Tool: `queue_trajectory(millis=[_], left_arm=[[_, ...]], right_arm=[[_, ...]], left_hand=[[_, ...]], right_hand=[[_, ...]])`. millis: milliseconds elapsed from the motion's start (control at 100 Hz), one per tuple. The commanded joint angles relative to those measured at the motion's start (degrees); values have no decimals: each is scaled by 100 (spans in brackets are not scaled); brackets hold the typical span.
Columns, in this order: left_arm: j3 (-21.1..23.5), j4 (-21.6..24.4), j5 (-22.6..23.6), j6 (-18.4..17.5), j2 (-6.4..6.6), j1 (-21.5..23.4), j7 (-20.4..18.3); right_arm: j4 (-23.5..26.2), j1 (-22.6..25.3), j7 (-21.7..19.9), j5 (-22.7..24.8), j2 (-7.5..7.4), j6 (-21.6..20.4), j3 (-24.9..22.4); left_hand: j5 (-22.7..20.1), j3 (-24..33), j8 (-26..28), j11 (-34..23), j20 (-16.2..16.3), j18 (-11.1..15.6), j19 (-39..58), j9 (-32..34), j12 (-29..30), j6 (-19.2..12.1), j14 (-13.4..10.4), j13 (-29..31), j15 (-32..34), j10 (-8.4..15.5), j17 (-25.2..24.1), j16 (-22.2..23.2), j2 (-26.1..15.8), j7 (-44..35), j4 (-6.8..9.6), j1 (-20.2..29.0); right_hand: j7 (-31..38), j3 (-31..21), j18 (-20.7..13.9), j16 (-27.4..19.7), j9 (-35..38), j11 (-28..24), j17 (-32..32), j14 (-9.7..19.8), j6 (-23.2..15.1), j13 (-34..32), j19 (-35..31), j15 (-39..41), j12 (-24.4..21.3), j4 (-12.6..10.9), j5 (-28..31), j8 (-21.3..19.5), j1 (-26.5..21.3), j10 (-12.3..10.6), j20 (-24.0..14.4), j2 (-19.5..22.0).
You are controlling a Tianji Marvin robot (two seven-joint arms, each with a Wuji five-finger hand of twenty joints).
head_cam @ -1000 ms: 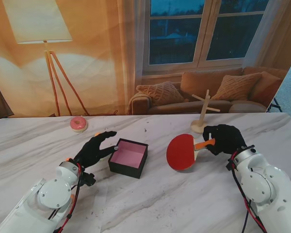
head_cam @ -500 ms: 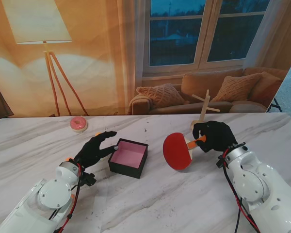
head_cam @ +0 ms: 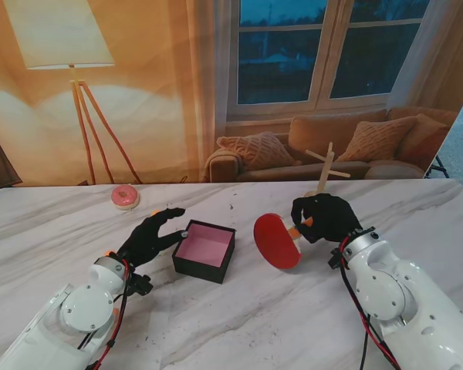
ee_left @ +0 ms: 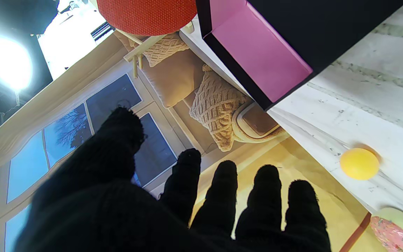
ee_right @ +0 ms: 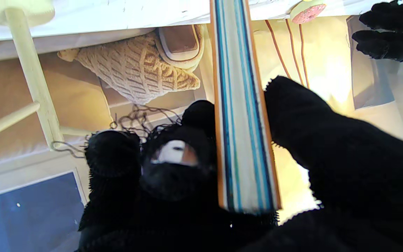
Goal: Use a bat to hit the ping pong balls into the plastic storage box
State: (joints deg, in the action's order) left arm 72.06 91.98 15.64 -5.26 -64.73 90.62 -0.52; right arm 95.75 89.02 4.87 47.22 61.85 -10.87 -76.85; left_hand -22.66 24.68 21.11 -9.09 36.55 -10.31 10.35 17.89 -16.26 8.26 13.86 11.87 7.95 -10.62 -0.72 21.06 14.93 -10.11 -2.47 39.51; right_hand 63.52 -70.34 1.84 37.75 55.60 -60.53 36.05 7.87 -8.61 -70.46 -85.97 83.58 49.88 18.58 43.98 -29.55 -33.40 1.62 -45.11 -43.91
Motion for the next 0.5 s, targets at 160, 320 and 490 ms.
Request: queue_trajectory(millis=[160,320,490], left_arm=[[6,-1,-19,8,-28,22,-66],[13,-9,-14,-15,-29,24,-56],[6,-9,-25,-4,-35,23,-37]], right_arm=[[184,23,-242,-513,112,578,241],[227,-5,-325,-580,110,656,303],[251,-29,-422,-606,95,595,323]], left_hand=[[-126,-157,5,99,20,162,-42,61,-74,-20,-15,-240,35,11,-83,53,-97,24,-18,128],[-131,-166,4,101,19,154,-39,63,-73,-14,-6,-235,38,-6,-80,53,-101,25,-18,132],[-149,-169,3,98,19,144,-37,79,-73,-18,-12,-233,39,3,-78,52,-110,24,-18,132]], right_hand=[[0,-202,157,-169,-259,405,106,403,-72,-263,-195,-2,-302,-130,-5,163,-301,283,193,8],[-55,-137,170,-202,-394,669,324,307,-58,-278,-553,-15,-495,-128,-70,199,-293,283,119,111],[-232,10,83,-244,-464,796,1166,353,-19,-342,-1544,103,-661,-116,-253,321,-88,274,-31,255]])
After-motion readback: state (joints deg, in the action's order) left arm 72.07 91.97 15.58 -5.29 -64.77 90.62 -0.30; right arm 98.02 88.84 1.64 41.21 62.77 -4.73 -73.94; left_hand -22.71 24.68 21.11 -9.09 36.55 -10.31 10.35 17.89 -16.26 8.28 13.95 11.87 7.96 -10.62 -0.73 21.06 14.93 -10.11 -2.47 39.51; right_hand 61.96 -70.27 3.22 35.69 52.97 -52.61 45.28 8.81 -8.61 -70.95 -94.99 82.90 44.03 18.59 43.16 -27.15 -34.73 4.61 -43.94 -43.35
